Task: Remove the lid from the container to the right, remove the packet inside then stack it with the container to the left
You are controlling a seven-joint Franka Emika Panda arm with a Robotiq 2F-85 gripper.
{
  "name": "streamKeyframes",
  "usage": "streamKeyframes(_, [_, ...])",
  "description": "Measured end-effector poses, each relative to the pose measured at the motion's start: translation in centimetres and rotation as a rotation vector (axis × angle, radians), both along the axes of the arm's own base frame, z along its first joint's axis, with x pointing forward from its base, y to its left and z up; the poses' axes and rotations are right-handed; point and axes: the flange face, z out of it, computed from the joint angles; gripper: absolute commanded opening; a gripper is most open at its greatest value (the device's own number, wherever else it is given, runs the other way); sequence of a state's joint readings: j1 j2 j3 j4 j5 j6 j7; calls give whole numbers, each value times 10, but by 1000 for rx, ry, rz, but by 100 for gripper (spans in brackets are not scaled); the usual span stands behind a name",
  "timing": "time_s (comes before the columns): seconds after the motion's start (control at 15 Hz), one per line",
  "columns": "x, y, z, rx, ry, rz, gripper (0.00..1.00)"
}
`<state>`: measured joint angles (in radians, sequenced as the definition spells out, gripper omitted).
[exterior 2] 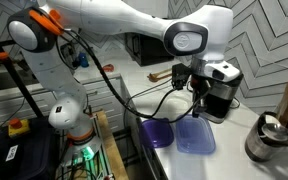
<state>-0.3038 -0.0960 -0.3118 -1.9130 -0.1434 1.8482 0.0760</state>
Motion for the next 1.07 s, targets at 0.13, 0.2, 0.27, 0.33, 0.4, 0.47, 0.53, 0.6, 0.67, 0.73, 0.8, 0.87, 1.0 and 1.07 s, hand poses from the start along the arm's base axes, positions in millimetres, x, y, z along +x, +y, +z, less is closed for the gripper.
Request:
streamKeyframes(0.13, [-22,-37,2,24,-55,-97,2])
streamKeyframes(0.2, [-30,-53,0,37,-88,-144,2])
streamKeyframes(0.27, [-37,-68,-4,51,-119,-187,2])
streamKeyframes(0.33, [-41,-81,-11,65,-152,-228,2])
streamKeyframes(0.4, [-43,-92,-18,77,-183,-262,2])
streamKeyframes(0.47, [-43,-101,-25,87,-213,-293,2])
streamKeyframes(0.53, [-42,-110,-33,103,-245,-322,2])
streamKeyframes(0.6, [-41,-117,-42,119,-271,-347,2])
streamKeyframes(0.67, [-40,-123,-52,130,-288,-370,2])
streamKeyframes(0.73, [-39,-129,-61,139,-299,-390,2])
streamKeyframes(0.8, [-37,-135,-70,146,-309,-405,2])
streamKeyframes(0.87, [-36,-139,-79,156,-315,-411,2])
streamKeyframes(1.0, [-33,-145,-95,179,-318,-416,2])
streamKeyframes(1.07, [-31,-148,-102,189,-317,-417,2])
